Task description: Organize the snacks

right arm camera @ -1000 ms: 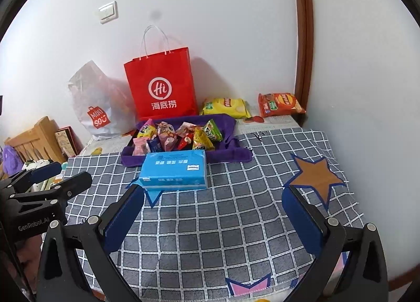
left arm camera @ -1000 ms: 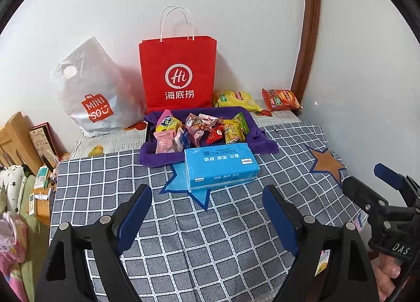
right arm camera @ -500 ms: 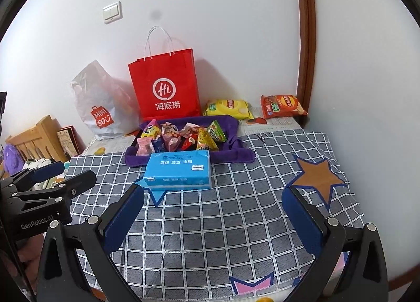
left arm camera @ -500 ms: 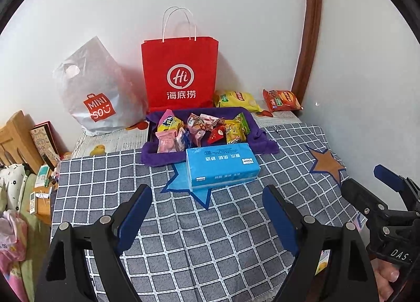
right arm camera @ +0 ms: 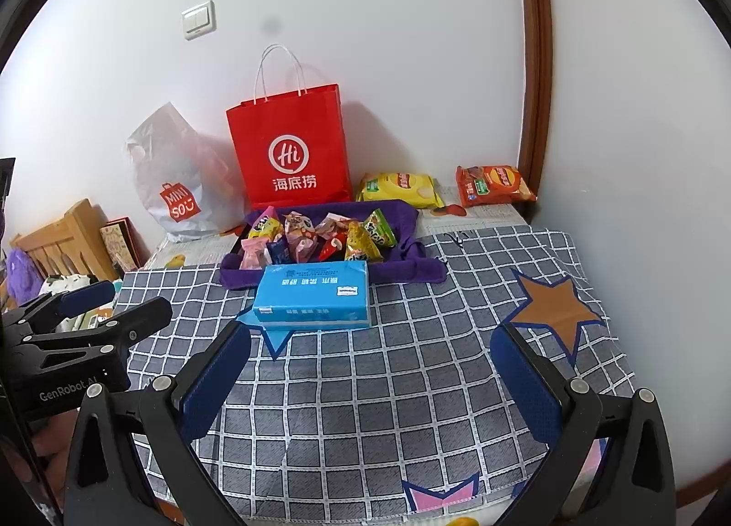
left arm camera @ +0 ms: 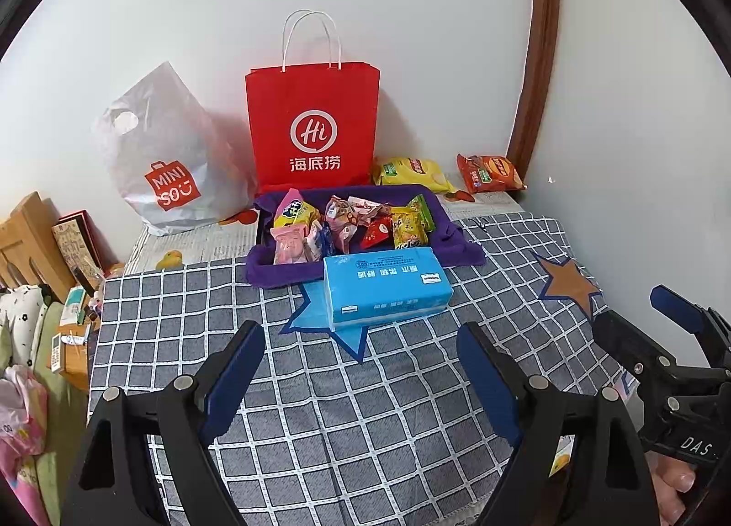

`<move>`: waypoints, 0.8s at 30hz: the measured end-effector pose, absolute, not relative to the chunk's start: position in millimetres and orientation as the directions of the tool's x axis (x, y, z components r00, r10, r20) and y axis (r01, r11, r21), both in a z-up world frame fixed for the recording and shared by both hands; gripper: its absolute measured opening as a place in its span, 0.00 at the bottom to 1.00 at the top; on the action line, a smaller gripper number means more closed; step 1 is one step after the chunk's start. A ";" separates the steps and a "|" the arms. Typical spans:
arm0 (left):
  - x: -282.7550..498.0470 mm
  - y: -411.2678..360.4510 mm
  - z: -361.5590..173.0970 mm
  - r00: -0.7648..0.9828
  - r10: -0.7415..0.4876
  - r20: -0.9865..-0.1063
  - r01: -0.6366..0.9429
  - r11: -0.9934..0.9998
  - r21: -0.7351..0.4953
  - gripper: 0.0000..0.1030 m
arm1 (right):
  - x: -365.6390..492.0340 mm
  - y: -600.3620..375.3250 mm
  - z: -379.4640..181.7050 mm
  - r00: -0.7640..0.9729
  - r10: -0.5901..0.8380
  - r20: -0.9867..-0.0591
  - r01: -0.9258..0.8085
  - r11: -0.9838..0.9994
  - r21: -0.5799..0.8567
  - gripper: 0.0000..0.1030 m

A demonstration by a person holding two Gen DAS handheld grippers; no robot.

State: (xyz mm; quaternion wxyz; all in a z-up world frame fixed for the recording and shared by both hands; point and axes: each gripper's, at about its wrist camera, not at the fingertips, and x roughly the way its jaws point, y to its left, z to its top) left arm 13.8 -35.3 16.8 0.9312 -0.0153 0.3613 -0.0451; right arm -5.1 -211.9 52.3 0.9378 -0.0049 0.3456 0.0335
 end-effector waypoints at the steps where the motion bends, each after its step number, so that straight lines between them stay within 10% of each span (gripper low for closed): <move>1: 13.5 -35.5 16.8 0.735 -0.094 -0.671 0.072 0.996 -0.061 0.83 | -4.8 -212.3 52.3 0.759 0.058 -0.649 -0.066 0.998 0.013 1.00; 24: 13.4 -35.1 16.9 0.734 -0.097 -0.672 0.073 0.995 -0.064 0.83 | -6.9 -210.4 54.4 0.762 0.063 -0.644 -0.070 0.997 0.015 1.00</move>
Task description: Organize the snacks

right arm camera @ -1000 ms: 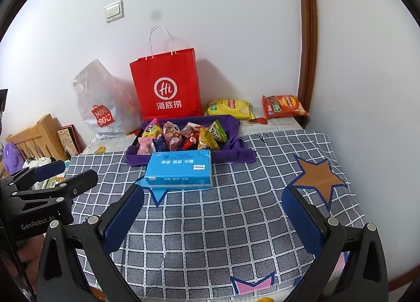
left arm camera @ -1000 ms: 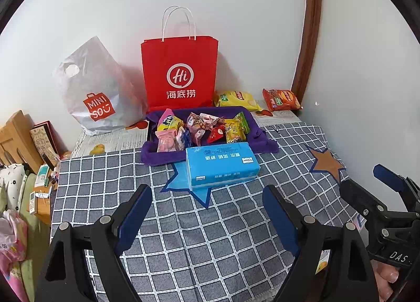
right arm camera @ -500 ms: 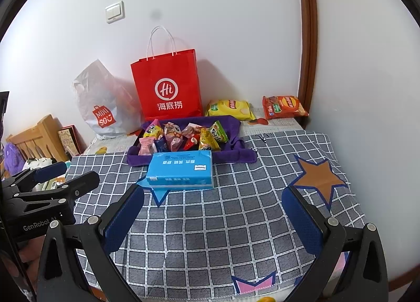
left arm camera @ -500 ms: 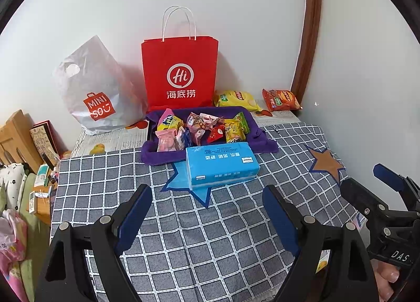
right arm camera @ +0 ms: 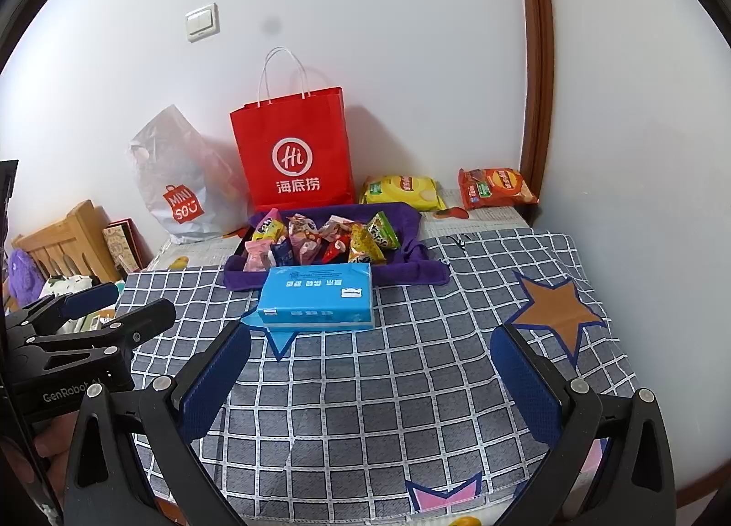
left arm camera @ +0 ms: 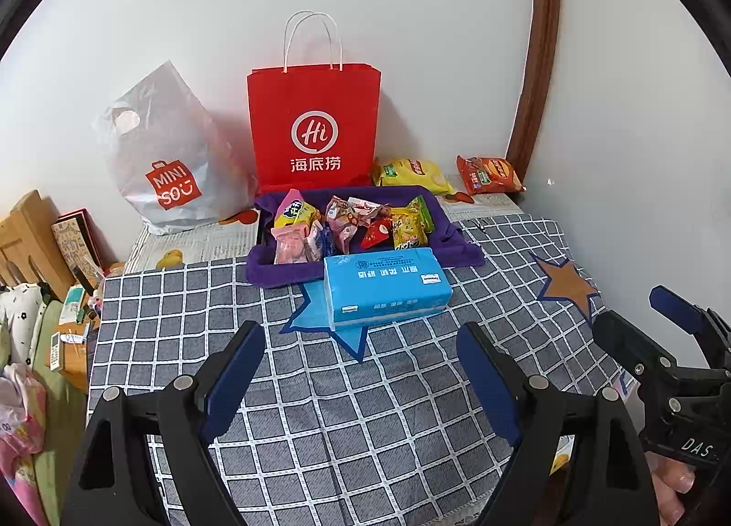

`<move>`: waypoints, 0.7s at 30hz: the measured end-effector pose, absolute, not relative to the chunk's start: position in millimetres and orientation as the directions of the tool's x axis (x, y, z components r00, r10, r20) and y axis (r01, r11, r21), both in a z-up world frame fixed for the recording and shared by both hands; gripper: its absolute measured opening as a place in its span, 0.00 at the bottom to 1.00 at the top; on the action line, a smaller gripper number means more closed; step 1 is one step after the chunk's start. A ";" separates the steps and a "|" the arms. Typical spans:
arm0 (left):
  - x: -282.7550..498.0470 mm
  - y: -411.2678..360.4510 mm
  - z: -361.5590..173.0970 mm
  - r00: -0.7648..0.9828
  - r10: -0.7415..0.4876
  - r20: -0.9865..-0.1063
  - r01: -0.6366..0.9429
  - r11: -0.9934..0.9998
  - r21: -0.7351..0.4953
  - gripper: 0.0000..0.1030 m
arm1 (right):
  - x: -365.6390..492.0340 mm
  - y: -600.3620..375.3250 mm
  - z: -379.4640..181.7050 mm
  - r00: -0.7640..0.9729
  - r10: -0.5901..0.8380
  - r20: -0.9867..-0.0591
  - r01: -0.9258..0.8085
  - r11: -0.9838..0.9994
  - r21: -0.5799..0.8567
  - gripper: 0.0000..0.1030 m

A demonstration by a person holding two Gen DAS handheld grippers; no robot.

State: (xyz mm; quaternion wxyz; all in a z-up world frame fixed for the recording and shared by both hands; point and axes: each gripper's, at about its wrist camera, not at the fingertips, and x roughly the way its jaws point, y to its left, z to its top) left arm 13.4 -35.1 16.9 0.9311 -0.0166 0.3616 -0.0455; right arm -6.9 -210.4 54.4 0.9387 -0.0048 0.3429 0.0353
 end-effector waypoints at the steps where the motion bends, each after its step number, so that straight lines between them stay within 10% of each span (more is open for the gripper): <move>1: 13.3 -35.3 16.9 0.734 -0.096 -0.672 0.072 0.995 -0.064 0.83 | -7.0 -210.1 54.4 0.763 0.062 -0.644 -0.069 0.998 0.015 1.00; 21: 12.6 -34.4 18.6 0.734 -0.094 -0.673 0.069 0.996 -0.063 0.83 | -9.8 -208.8 56.5 0.766 0.065 -0.640 -0.070 0.997 0.016 1.00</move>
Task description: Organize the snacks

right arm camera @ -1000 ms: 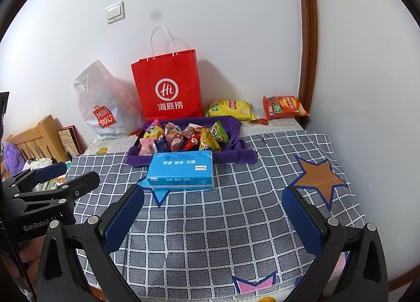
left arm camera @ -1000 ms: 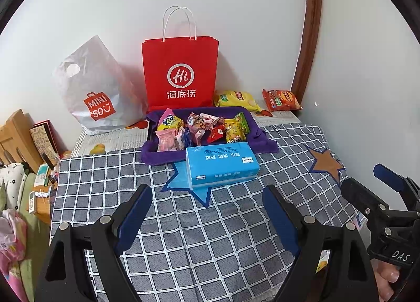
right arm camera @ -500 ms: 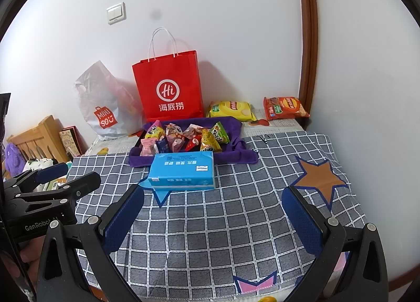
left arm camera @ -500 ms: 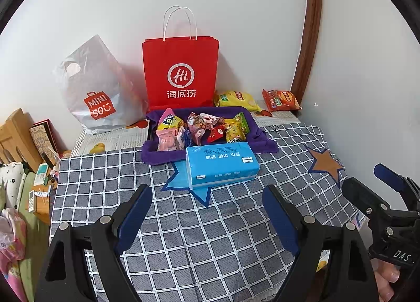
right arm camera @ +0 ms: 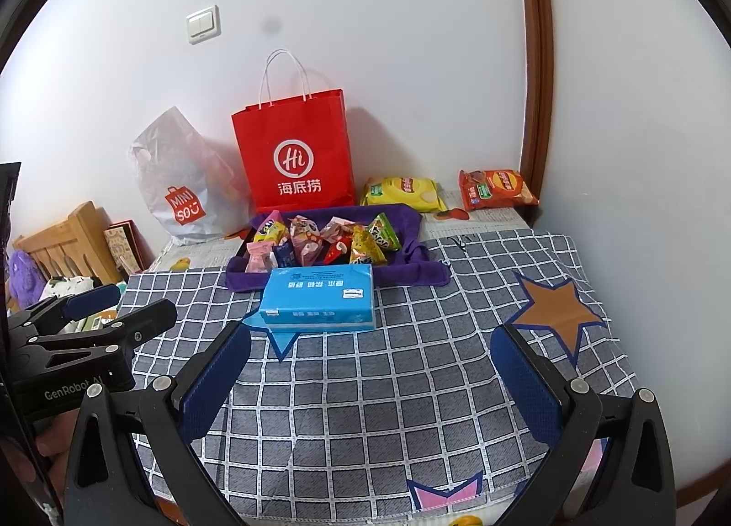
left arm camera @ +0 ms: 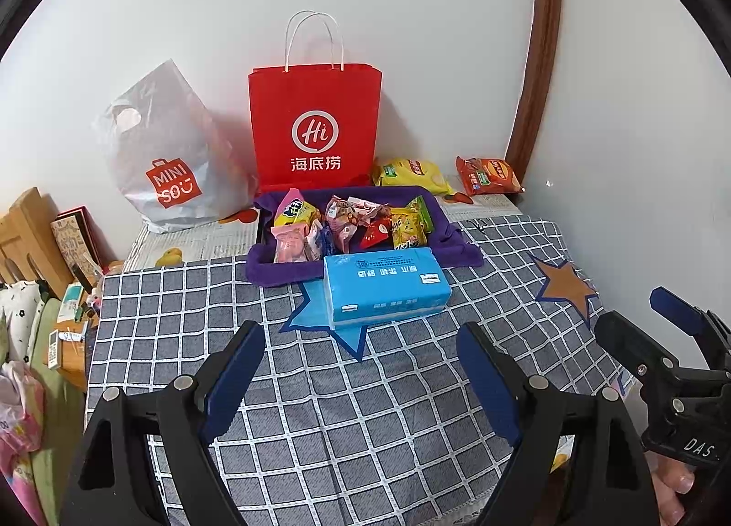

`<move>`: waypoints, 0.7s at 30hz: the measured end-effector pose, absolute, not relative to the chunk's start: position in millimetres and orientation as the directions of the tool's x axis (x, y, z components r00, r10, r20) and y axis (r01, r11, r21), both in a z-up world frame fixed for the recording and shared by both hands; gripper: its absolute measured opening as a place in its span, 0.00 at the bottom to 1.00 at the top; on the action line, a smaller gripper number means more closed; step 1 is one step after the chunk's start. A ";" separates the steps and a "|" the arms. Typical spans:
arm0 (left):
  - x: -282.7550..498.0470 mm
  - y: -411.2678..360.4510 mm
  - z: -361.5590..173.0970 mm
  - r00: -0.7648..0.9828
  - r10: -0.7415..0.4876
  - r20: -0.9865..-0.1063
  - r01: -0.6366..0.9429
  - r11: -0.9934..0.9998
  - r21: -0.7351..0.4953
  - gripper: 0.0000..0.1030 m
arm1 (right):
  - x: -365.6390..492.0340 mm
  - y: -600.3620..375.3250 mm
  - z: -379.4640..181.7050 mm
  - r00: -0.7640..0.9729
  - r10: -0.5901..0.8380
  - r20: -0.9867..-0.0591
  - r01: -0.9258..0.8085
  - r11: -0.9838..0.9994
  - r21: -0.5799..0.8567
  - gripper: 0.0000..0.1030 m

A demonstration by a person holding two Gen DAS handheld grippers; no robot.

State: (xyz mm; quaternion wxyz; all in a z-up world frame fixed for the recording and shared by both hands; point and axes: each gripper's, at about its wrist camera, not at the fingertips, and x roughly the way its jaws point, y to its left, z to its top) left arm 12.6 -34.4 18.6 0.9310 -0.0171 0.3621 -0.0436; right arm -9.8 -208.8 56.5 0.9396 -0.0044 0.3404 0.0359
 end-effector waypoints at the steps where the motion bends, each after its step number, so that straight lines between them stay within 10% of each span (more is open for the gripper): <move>1: 12.4 -34.2 18.5 0.734 -0.094 -0.672 0.069 0.996 -0.064 0.83 | -9.7 -209.2 56.3 0.765 0.065 -0.640 -0.070 0.997 0.017 1.00; 21: 11.9 -34.7 22.0 0.737 -0.090 -0.670 0.055 0.996 -0.073 0.83 | -13.2 -207.9 60.0 0.771 0.077 -0.632 -0.086 0.996 0.016 1.00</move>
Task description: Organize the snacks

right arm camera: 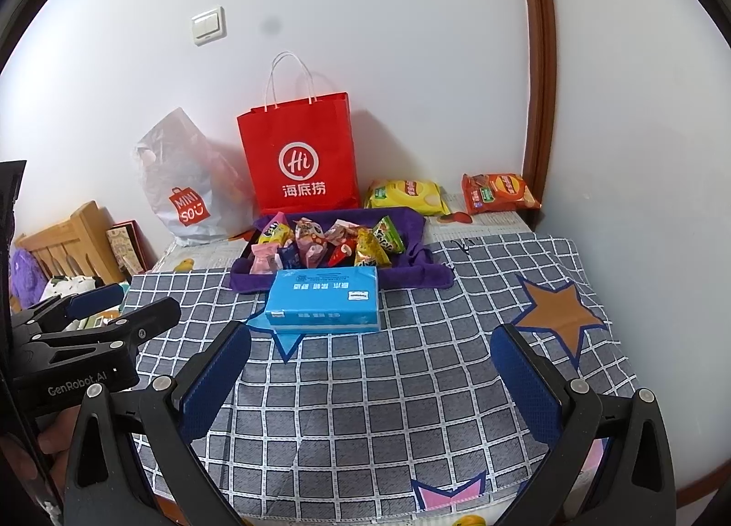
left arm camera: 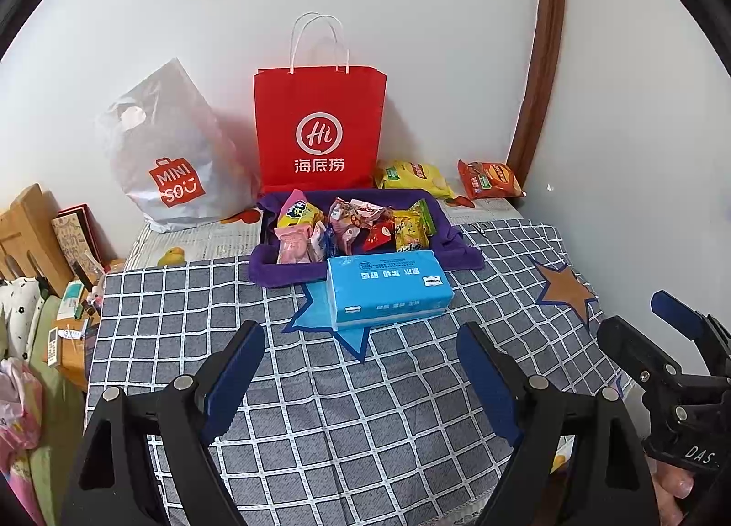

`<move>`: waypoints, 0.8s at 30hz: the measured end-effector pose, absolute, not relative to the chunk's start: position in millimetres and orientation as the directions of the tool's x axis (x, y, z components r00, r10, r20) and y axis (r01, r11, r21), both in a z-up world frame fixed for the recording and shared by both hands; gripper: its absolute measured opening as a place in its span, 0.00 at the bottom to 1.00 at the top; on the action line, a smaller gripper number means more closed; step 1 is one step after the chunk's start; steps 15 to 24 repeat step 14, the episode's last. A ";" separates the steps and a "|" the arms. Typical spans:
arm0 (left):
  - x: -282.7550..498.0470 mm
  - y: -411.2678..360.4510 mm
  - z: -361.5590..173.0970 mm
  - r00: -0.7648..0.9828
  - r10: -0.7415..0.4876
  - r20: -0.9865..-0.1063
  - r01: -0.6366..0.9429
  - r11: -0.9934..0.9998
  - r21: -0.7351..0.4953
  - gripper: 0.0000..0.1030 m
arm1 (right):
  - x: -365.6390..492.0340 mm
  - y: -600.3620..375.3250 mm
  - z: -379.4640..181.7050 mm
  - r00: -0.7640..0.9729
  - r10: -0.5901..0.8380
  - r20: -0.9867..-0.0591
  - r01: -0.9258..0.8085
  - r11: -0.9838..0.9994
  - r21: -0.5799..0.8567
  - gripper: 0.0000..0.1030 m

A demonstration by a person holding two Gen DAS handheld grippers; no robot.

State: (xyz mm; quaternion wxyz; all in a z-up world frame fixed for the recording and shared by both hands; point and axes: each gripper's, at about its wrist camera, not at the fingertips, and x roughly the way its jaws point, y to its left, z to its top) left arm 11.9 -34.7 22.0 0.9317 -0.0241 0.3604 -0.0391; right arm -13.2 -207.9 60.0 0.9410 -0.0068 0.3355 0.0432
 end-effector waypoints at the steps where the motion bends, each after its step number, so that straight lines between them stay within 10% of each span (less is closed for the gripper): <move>1: 11.1 -34.3 22.2 0.738 -0.089 -0.669 0.053 0.996 -0.074 0.83 | -13.2 -208.0 60.2 0.771 0.079 -0.632 -0.088 0.996 0.017 1.00; 24: 12.9 -34.2 21.1 0.738 -0.085 -0.669 0.043 0.996 -0.079 0.84 | -14.1 -205.9 61.4 0.776 0.087 -0.625 -0.101 0.995 0.013 1.00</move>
